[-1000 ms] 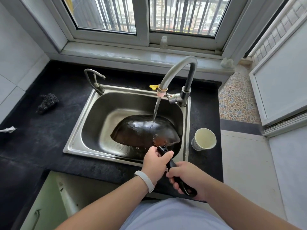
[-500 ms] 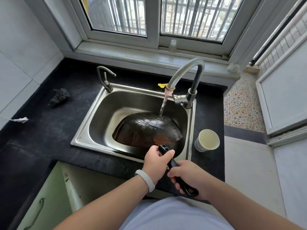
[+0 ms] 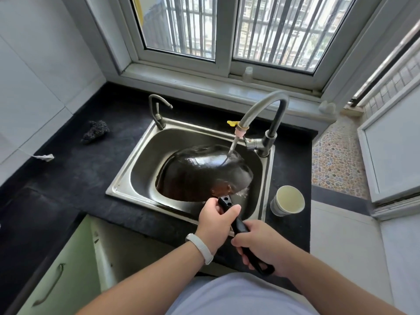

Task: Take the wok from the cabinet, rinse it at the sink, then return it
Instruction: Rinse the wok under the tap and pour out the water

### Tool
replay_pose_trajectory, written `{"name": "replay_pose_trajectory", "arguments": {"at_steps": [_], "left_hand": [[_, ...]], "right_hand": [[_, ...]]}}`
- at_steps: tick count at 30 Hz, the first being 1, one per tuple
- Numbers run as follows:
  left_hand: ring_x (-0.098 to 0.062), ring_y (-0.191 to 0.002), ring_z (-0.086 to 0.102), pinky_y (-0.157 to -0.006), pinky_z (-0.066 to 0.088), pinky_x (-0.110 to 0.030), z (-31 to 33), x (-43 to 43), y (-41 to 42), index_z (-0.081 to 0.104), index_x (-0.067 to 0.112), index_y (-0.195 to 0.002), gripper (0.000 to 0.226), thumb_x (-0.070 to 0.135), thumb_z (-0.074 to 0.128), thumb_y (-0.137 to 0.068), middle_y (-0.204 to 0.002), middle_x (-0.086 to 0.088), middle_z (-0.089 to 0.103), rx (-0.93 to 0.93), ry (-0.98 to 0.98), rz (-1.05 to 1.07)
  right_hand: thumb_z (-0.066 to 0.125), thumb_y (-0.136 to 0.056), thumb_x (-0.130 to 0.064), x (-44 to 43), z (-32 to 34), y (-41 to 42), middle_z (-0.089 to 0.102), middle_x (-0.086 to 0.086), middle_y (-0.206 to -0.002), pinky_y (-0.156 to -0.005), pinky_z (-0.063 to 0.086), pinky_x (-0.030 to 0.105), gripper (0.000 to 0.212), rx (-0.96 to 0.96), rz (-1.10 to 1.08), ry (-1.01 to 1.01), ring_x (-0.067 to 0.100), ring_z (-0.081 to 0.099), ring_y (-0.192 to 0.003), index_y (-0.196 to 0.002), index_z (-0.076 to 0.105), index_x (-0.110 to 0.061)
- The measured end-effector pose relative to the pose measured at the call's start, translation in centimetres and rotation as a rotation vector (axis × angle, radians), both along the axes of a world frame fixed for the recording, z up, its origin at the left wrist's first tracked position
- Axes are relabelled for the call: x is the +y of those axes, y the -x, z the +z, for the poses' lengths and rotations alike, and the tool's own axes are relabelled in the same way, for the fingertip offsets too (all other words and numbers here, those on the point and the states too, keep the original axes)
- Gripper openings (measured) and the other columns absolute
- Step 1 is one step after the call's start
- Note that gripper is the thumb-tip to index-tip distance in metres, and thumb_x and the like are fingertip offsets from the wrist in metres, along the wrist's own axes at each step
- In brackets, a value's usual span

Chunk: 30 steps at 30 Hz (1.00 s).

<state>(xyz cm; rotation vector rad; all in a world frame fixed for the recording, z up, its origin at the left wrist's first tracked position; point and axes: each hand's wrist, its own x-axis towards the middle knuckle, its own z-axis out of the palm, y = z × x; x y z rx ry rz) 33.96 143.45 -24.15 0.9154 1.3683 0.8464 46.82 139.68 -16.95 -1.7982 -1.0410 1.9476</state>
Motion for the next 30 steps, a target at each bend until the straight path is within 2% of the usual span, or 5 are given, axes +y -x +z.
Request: {"name": "replay_pose_trajectory", "arguments": {"at_steps": [7, 12, 16, 22, 30], "left_hand": [[-0.035, -0.088, 0.07, -0.077, 0.059, -0.052, 1.0, 0.3, 0.3, 0.061, 0.009, -0.089, 0.046, 0.045, 0.074, -0.064, -0.091, -0.021, 0.07, 0.009, 0.0, 0.057], [-0.019, -0.074, 0.069, -0.069, 0.06, -0.039, 1.7, 1.0, 1.0, 0.061, 0.01, -0.087, 0.047, 0.048, 0.074, -0.062, -0.08, -0.012, 0.071, 0.07, -0.038, 0.078], [-0.009, -0.063, 0.063, -0.058, 0.052, -0.025, 1.9, 1.5, 1.5, 0.06, 0.009, -0.086, 0.036, 0.038, 0.076, -0.07, -0.067, 0.001, 0.064, 0.071, -0.046, 0.091], [-0.019, -0.072, 0.063, -0.073, 0.057, -0.047, 1.5, 1.8, 0.7, 0.06, 0.004, -0.09, 0.043, 0.039, 0.075, -0.068, -0.079, -0.017, 0.067, 0.052, -0.029, 0.096], [-0.016, -0.068, 0.064, -0.067, 0.058, -0.039, 0.3, 1.7, -1.2, 0.06, 0.009, -0.087, 0.047, 0.047, 0.075, -0.062, -0.072, -0.005, 0.066, 0.033, 0.034, 0.03]], "right_hand": [[0.064, -0.081, -0.008, 0.8, 0.0, 0.2, 0.061, 0.004, -0.056, -0.041, 0.045, 0.025, 0.012, 0.004, 0.032, -0.025, 0.02, 0.057, -0.044, -0.085, 0.053, -0.007], [0.064, -0.078, -0.011, 1.6, 0.5, 0.6, 0.061, 0.006, -0.061, -0.042, 0.041, 0.027, 0.013, 0.115, 0.015, 0.009, 0.018, 0.055, -0.047, -0.086, 0.055, -0.006], [0.063, -0.083, -0.007, 2.1, 0.8, 1.0, 0.06, 0.007, -0.065, -0.043, 0.042, 0.026, 0.007, 0.209, -0.027, 0.063, 0.016, 0.054, -0.048, -0.087, 0.057, -0.006], [0.062, -0.084, -0.004, 2.3, 0.5, 0.6, 0.059, 0.008, -0.064, -0.04, 0.042, 0.024, 0.006, 0.221, -0.074, 0.103, 0.016, 0.053, -0.046, -0.086, 0.057, -0.005], [0.064, -0.081, -0.006, 1.7, 0.2, -1.4, 0.06, 0.01, -0.066, -0.042, 0.043, 0.025, 0.012, 0.184, -0.106, 0.126, 0.017, 0.054, -0.047, -0.09, 0.057, -0.004]]}}
